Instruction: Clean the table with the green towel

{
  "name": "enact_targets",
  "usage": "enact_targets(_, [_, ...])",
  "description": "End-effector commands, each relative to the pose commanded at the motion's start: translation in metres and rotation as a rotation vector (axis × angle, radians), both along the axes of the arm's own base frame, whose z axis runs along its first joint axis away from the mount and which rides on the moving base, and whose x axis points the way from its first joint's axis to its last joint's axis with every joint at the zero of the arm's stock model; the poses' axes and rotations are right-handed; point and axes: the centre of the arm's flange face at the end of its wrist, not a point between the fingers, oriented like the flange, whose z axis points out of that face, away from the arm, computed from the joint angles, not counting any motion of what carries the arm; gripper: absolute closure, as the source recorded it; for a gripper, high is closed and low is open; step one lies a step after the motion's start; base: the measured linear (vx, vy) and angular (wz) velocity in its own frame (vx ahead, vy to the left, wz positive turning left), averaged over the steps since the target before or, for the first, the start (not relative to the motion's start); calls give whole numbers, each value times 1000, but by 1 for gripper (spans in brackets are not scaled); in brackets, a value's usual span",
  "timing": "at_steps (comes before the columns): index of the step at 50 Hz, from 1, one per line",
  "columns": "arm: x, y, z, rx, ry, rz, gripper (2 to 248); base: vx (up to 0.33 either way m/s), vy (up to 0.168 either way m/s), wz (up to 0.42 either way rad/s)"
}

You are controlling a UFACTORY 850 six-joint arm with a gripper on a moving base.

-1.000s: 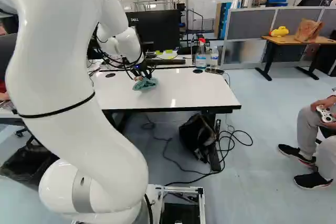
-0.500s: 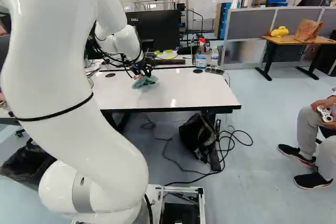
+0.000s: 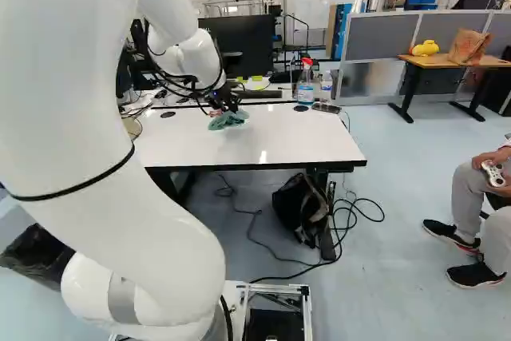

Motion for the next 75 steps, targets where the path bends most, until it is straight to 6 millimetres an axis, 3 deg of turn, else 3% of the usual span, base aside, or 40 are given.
enact_targets(38, [36, -64, 0, 0, -7, -123, 199, 0, 0, 0])
enact_targets(75, [95, -113, -3, -2, -32, -196, 199, 0, 0, 0])
